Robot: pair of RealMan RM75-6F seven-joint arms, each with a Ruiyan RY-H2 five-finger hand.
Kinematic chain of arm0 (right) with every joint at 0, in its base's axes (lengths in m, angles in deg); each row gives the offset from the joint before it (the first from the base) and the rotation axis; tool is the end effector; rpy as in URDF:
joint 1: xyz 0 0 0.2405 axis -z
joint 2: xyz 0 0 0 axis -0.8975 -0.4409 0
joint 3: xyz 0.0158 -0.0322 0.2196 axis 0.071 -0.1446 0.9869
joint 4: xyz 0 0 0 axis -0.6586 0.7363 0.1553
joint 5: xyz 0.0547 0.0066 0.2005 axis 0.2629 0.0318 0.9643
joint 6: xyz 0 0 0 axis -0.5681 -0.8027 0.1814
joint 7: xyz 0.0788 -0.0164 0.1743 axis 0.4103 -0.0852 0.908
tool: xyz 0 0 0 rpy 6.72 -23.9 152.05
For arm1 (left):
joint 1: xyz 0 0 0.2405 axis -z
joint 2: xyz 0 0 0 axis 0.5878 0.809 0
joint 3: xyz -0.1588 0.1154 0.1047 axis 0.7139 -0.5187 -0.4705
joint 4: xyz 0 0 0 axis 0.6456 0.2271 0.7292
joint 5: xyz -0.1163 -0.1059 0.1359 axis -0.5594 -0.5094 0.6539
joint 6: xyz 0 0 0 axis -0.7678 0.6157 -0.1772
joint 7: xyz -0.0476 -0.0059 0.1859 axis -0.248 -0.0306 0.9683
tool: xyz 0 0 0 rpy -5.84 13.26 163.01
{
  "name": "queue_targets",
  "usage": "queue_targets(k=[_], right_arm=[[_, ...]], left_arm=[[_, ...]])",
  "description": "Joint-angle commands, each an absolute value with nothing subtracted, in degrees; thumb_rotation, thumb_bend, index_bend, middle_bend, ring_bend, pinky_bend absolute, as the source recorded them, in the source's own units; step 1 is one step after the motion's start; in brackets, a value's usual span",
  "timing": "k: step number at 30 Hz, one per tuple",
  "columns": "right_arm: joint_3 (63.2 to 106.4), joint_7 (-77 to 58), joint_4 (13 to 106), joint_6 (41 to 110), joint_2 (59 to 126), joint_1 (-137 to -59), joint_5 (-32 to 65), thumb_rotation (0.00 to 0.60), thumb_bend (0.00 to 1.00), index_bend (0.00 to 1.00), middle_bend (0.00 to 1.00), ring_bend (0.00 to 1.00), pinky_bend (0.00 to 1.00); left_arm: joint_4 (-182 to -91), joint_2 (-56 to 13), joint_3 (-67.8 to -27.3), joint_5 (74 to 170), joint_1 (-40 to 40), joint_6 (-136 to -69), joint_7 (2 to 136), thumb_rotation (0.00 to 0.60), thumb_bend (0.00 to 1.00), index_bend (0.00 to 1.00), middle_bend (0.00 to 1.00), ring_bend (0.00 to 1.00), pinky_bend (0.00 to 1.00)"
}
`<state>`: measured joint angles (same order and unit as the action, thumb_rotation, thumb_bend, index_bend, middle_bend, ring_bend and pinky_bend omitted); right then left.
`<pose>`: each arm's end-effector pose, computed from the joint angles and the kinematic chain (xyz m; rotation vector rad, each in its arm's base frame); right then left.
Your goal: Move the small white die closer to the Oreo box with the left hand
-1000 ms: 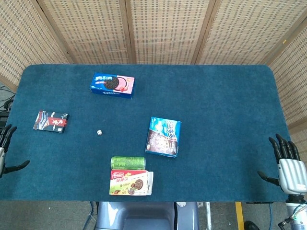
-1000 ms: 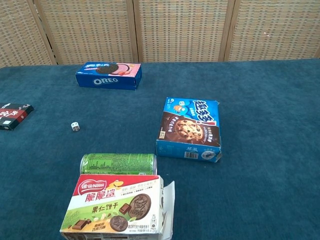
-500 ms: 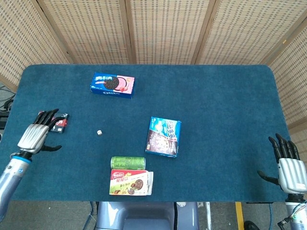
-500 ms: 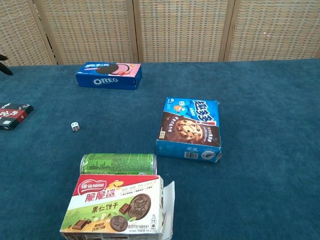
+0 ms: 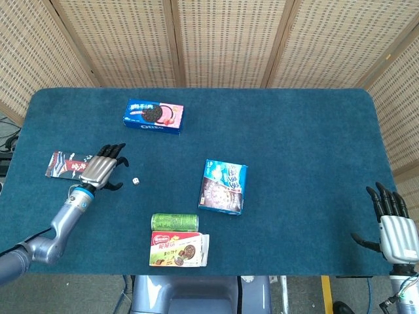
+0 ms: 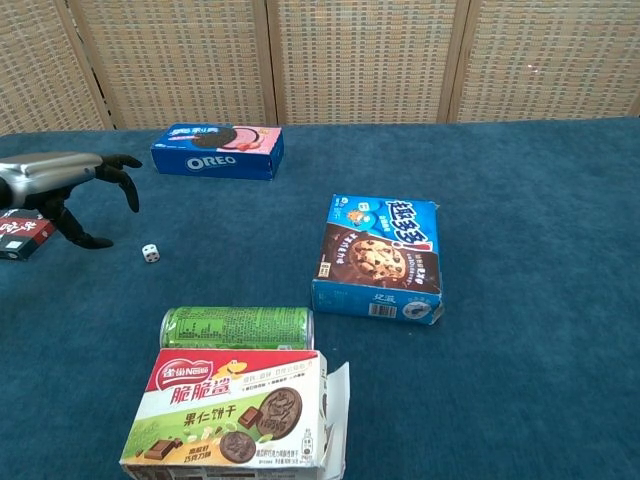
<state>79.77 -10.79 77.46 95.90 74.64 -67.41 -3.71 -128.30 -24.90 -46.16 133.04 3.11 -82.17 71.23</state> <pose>-0.2883 -0.2279 0.1495 1.2977 -0.9364 0.9070 -0.2177 0.4016 -0.0059 -1.8150 -0.9944 -0.7222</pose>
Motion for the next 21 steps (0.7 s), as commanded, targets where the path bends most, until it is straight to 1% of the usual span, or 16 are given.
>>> queue_targets(k=[1,11,21], right_arm=[[79.7,-10.8,77.4,95.9,74.6,-67.4,-3.8,0.600,0.00,0.02,0.00,0.00,0.00],[79.7,-10.7,77.4,95.8,74.6,-67.4,-3.6,0.600,0.00,0.02,0.00,0.00,0.00],[79.7,-10.6,77.4,95.7,74.6,-67.5,-3.6,0.600,0.00,0.02,0.00,0.00,0.00]], left_arm=[[-127.0,-27.0,-45.9,131.7,4.3,-81.7,73.2,0.600,0.28,0.36,0.00,0.00,0.00],[-122.4,-31.2,-46.5,129.6,6.5,-80.5,78.5,0.600,0.29,0.40,0.00,0.00,0.00],[-121.9,-32.0,-47.1,129.7,6.9,-80.6,78.7,0.600,0.30,0.42,0.00,0.00,0.00]])
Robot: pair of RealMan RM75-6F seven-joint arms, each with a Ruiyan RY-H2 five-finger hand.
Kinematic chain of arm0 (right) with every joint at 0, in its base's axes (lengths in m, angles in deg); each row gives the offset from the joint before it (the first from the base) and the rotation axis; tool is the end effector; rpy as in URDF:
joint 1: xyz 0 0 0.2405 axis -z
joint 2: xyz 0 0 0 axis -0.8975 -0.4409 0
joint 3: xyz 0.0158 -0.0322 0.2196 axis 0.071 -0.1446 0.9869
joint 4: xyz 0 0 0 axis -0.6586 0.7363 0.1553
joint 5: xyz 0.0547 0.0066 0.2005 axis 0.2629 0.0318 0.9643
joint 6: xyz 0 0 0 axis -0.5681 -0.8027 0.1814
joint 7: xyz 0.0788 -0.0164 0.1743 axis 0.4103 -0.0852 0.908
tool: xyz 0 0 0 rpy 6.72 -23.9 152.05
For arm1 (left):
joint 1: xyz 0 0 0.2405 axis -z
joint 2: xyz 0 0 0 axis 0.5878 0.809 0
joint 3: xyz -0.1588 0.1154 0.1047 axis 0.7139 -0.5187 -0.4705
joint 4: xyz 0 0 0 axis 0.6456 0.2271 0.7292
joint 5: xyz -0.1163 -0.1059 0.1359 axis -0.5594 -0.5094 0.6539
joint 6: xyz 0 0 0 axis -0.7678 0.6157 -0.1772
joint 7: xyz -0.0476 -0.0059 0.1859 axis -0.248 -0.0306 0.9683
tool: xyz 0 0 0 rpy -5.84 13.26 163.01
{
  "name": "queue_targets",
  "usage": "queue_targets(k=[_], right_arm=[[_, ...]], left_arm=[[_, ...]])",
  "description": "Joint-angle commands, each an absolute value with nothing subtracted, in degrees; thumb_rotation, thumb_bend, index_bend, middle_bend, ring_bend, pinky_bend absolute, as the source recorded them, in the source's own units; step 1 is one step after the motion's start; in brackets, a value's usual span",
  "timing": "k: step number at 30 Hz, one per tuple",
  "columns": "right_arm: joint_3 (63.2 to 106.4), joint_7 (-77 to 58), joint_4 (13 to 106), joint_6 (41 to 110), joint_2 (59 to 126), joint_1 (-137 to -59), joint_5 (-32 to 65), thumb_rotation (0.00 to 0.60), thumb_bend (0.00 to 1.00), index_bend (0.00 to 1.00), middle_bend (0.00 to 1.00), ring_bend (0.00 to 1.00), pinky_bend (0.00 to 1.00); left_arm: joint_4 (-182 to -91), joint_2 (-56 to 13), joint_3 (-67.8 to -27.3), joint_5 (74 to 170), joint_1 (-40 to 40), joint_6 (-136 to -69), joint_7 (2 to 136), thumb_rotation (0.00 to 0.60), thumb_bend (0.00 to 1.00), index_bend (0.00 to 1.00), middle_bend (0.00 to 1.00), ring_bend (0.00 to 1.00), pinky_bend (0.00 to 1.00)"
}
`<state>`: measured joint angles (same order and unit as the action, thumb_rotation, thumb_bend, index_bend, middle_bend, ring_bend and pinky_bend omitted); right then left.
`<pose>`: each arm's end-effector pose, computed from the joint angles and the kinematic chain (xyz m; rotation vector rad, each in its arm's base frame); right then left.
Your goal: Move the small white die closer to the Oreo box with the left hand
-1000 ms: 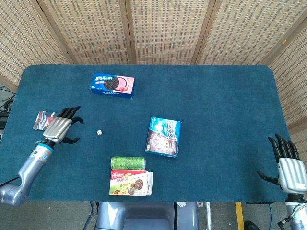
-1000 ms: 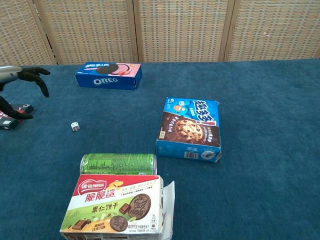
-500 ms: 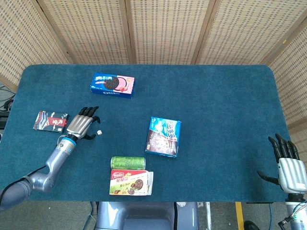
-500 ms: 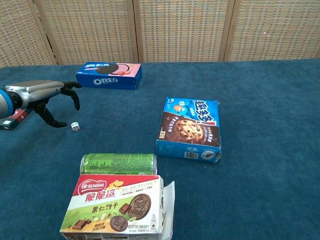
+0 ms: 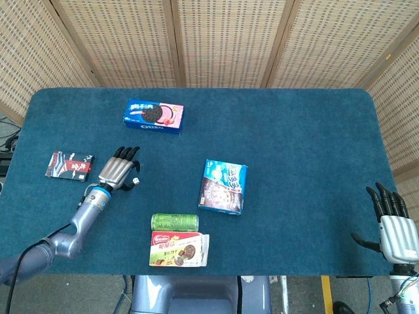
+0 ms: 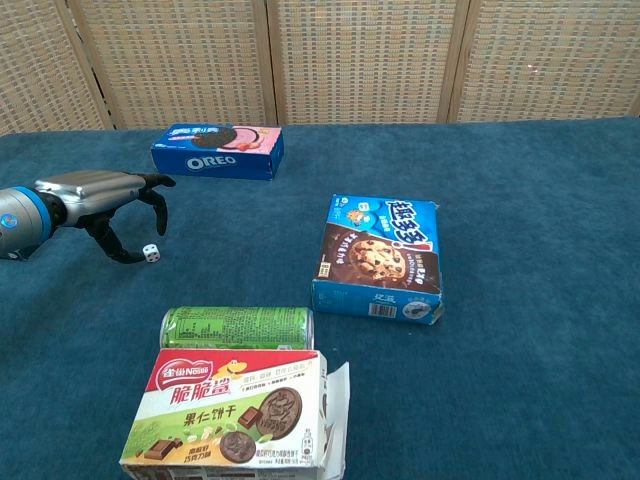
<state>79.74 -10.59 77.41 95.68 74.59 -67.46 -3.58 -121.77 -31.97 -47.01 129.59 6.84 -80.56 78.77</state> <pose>-0.2890 -0.2280 0.1492 1.2978 -0.9413 0.9054 -0.2057 0.4097 -0.0394 -1.8739 -0.9037 -0.6388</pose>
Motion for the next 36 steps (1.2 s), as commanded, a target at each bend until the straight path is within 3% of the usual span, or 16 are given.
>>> queue_targets(k=[1,12,22,28,36], right_arm=[[79.7,-10.5,77.4,95.7,74.6,-67.5,-3.6,0.600,0.00,0.02,0.00,0.00,0.00],[79.8,-10.2,77.4,95.7,74.6,-67.4,-3.5,0.600,0.00,0.02,0.00,0.00,0.00],[79.8,-9.9,77.3,95.7,74.6,-67.4,-3.5,0.600,0.00,0.02,0.00,0.00,0.00],[79.8,-9.7,77.3,95.7,74.6,-67.4,-3.5,0.600,0.00,0.02,0.00,0.00,0.00],[79.8,-9.6,77.3,95.9,74.6,-67.4,-3.7,0.600,0.00,0.02,0.00,0.00,0.00]], left_arm=[[-122.0,-32.0,-47.2,129.7,6.9,-80.6,78.8,0.600,0.30,0.42,0.00,0.00,0.00],[-122.4,-32.7,-47.7,129.3,7.2,-81.4,80.9,0.600,0.38,0.57,0.00,0.00,0.00],[-124.4,-31.2,-47.0,128.0,6.9,-82.4,81.6,0.600,0.41,0.61,0.00,0.00,0.00],[-133.9,-24.5,-44.9,130.8,6.2,-87.9,79.9,0.600,0.40,0.61,0.00,0.00,0.00],[-155.9,-8.2,-40.2,133.6,3.1,-96.8,78.8,0.600,0.39,0.61,0.00,0.00,0.00]])
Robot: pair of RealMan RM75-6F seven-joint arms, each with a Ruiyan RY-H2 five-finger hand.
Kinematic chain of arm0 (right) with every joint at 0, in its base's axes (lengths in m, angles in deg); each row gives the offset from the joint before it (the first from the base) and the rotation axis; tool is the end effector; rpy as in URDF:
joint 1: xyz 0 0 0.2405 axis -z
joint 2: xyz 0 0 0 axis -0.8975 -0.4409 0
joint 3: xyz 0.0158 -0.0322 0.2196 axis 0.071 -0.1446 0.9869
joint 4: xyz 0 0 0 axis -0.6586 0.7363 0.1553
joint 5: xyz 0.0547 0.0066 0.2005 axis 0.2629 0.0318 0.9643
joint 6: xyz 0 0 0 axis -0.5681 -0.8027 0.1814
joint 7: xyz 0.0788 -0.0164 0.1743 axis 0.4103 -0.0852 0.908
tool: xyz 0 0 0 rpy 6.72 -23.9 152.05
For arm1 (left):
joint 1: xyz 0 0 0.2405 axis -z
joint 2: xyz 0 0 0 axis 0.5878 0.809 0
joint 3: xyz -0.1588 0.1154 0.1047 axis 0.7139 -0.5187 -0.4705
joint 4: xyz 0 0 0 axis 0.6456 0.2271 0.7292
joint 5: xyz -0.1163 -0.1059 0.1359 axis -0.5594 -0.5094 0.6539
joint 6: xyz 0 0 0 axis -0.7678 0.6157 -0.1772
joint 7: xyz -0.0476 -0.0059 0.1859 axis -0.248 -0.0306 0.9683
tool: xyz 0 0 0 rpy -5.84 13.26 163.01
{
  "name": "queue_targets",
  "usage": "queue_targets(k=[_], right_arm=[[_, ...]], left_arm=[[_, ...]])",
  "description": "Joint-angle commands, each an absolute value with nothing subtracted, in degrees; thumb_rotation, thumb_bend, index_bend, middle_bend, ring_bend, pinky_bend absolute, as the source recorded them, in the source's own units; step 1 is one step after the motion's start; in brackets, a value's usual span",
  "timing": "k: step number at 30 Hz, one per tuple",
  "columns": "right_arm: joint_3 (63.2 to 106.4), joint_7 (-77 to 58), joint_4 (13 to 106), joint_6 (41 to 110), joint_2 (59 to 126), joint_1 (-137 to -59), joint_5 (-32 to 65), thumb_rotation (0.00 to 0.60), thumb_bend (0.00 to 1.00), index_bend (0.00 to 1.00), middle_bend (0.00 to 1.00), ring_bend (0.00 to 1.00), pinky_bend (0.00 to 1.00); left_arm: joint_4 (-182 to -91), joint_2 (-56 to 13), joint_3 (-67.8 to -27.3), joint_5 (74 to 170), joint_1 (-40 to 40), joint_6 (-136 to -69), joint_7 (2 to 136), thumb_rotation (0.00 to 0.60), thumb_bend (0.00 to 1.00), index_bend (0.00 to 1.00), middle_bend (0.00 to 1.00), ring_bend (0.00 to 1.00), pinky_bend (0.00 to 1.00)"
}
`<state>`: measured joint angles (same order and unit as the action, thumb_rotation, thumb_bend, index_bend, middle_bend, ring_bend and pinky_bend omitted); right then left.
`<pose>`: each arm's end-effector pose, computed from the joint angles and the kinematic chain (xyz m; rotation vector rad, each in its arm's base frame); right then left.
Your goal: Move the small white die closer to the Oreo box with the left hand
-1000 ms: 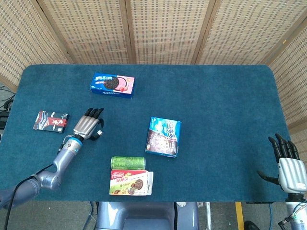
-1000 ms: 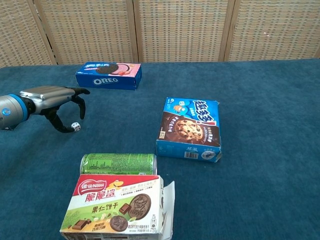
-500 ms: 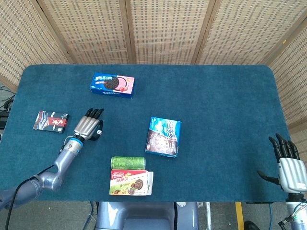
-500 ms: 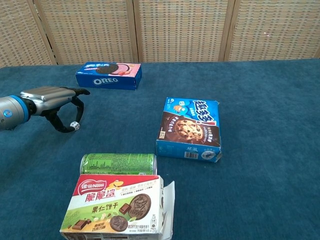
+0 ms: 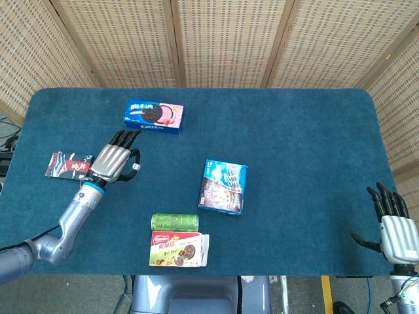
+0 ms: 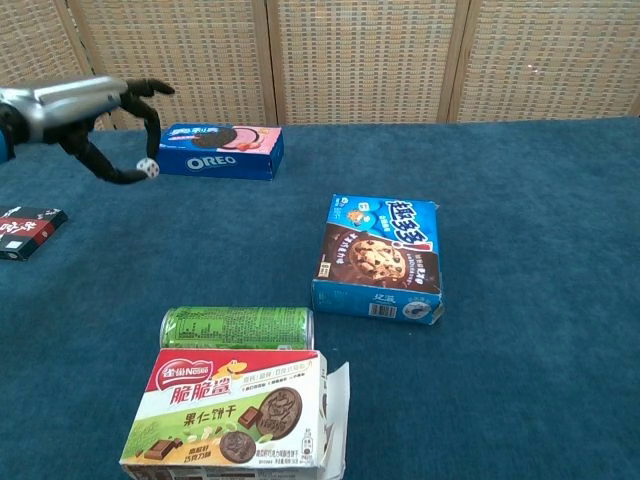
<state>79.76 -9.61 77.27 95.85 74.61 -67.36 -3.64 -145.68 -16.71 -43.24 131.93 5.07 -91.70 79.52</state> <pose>-0.2895 -0.2276 0.1499 1.2900 -0.9500 0.9181 -0.1371 0.3980 0.0359 -1.8114 -0.8194 -0.9398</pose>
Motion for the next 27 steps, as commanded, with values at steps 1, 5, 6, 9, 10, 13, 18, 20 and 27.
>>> queue_targets(k=[1,5,6,9,10,13,18,20,27], right_arm=[[79.7,-9.6,77.3,95.9,74.6,-67.3,-3.7,0.600,0.00,0.02,0.00,0.00,0.00],[79.7,-9.7,77.3,96.0,74.6,-67.3,-3.7,0.600,0.00,0.02,0.00,0.00,0.00],[79.7,-9.7,77.3,96.0,74.6,-67.3,-3.7,0.600,0.00,0.02,0.00,0.00,0.00],[79.7,-9.7,77.4,95.9,74.6,-67.3,-3.7,0.600,0.00,0.02,0.00,0.00,0.00],[79.7,-9.7,77.4,95.9,74.6,-67.3,-3.6,0.600,0.00,0.02,0.00,0.00,0.00],[79.7,-9.7,77.3,95.9,74.6,-67.3,-3.6,0.600,0.00,0.02,0.00,0.00,0.00],[79.7,-9.7,77.3,95.8,74.6,-67.3,-3.6,0.600,0.00,0.02,0.00,0.00,0.00],[79.8,-9.7,77.3,95.8,74.6,-67.3,-3.5,0.600,0.00,0.02,0.00,0.00,0.00],[79.7,-9.6,77.3,95.8,74.6,-67.3,-3.6,0.600,0.00,0.02,0.00,0.00,0.00]], left_arm=[[-158.6,-6.2,-39.6,133.5,2.5,-97.8,78.7,0.600,0.39,0.61,0.00,0.00,0.00],[-164.1,-1.8,-38.5,132.8,1.7,-98.9,79.1,0.600,0.37,0.57,0.00,0.00,0.00],[-164.7,-1.2,-38.4,132.7,1.6,-99.0,79.1,0.600,0.35,0.45,0.00,0.00,0.00],[-166.5,0.1,-38.3,132.3,1.5,-99.2,79.2,0.600,0.24,0.06,0.00,0.00,0.00],[-166.7,0.3,-38.2,132.1,1.6,-99.3,79.2,0.600,0.21,0.01,0.00,0.00,0.00],[-167.0,0.4,-37.9,131.5,1.7,-99.2,78.4,0.600,0.16,0.00,0.00,0.00,0.00],[-167.5,1.3,-38.0,131.4,1.7,-99.1,77.6,0.600,0.16,0.00,0.00,0.00,0.00],[-167.7,1.9,-38.2,131.6,1.3,-99.5,76.8,0.600,0.15,0.00,0.00,0.00,0.00],[-166.7,4.1,-41.3,134.4,-4.2,-105.3,74.4,0.600,0.00,0.00,0.00,0.00,0.00]])
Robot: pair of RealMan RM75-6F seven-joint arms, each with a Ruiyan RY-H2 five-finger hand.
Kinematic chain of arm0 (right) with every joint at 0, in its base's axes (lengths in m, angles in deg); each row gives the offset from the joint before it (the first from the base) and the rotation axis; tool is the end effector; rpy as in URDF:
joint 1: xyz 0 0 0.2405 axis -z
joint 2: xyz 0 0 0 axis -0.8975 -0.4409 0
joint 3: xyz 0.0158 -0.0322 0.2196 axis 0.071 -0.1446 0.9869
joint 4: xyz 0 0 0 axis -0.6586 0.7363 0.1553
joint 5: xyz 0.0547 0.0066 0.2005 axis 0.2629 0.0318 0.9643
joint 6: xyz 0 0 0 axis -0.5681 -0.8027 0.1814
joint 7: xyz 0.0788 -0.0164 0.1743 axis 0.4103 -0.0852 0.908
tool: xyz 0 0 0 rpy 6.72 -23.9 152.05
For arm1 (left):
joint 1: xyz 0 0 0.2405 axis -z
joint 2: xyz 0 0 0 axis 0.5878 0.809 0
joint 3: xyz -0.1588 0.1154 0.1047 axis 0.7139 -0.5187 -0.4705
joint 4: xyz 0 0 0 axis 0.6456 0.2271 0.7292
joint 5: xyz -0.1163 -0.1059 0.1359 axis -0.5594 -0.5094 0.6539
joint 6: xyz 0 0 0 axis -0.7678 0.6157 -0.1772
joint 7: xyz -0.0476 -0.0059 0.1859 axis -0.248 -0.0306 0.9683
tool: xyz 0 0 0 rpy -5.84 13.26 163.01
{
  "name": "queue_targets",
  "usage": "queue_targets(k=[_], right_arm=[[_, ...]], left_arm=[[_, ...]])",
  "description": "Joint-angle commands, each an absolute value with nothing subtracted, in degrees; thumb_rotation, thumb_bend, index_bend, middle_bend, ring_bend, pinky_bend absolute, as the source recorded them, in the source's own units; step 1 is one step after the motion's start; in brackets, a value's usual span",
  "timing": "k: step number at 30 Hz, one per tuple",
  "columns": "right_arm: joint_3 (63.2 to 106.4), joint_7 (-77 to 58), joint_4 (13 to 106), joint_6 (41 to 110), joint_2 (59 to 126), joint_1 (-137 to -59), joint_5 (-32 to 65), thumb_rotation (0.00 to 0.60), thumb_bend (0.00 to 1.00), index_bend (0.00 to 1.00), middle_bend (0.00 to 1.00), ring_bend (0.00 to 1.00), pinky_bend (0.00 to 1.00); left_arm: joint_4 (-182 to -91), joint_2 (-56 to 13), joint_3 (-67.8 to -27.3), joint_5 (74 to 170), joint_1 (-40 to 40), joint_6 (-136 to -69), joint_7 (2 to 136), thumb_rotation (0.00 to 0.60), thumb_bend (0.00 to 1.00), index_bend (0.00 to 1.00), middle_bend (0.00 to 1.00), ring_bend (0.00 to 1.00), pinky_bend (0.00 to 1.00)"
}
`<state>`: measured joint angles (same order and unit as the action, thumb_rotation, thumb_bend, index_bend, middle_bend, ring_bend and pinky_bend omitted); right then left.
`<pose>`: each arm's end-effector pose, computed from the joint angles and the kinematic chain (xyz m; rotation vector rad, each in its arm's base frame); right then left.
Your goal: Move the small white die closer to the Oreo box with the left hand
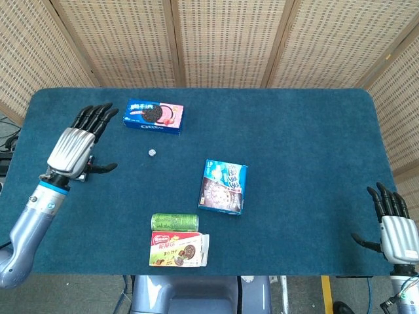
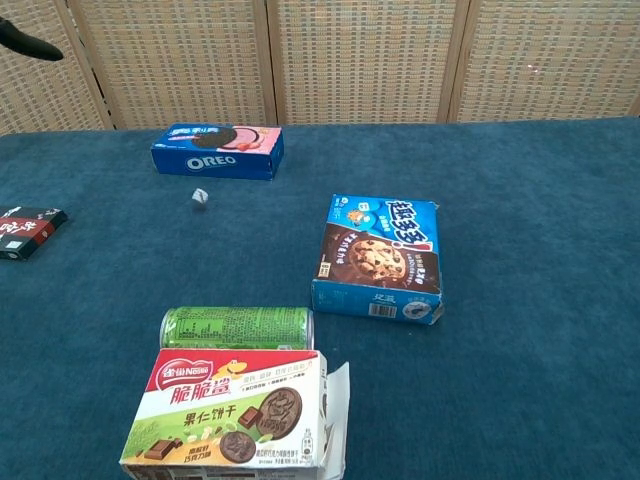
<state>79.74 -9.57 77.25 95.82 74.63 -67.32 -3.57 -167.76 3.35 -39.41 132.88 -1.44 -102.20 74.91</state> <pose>-0.2899 -0.2274 0.1498 1.2887 -0.9521 0.9170 -0.1088 0.3672 0.1438 -1.6435 -0.7957 -1.1580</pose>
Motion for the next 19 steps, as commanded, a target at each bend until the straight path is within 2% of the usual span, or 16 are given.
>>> queue_targets(k=[1,11,15,19], right_arm=[[79.7,-9.6,77.2,95.8,74.6,-67.3,-3.6,0.600,0.00,0.02,0.00,0.00,0.00],[79.7,-10.4,77.4,96.1,74.7,-67.2,-3.6,0.600,0.00,0.02,0.00,0.00,0.00],[79.8,-10.6,77.5,96.2,74.7,-67.2,-3.6,0.600,0.00,0.02,0.00,0.00,0.00],[79.7,-10.9,77.5,96.3,74.7,-67.2,-3.6,0.600,0.00,0.02,0.00,0.00,0.00]], left_arm=[[-165.7,3.9,-42.3,134.7,-5.7,-106.9,74.4,0.600,0.00,0.00,0.00,0.00,0.00],[-155.3,-2.3,-49.8,131.8,-19.2,-116.8,67.8,0.600,0.00,0.00,0.00,0.00,0.00],[-151.8,-4.0,-52.0,130.9,-22.9,-117.9,65.4,0.600,0.00,0.00,0.00,0.00,0.00],[-149.7,-4.6,-52.4,131.4,-24.3,-118.4,63.9,0.600,0.00,0.00,0.00,0.00,0.00]])
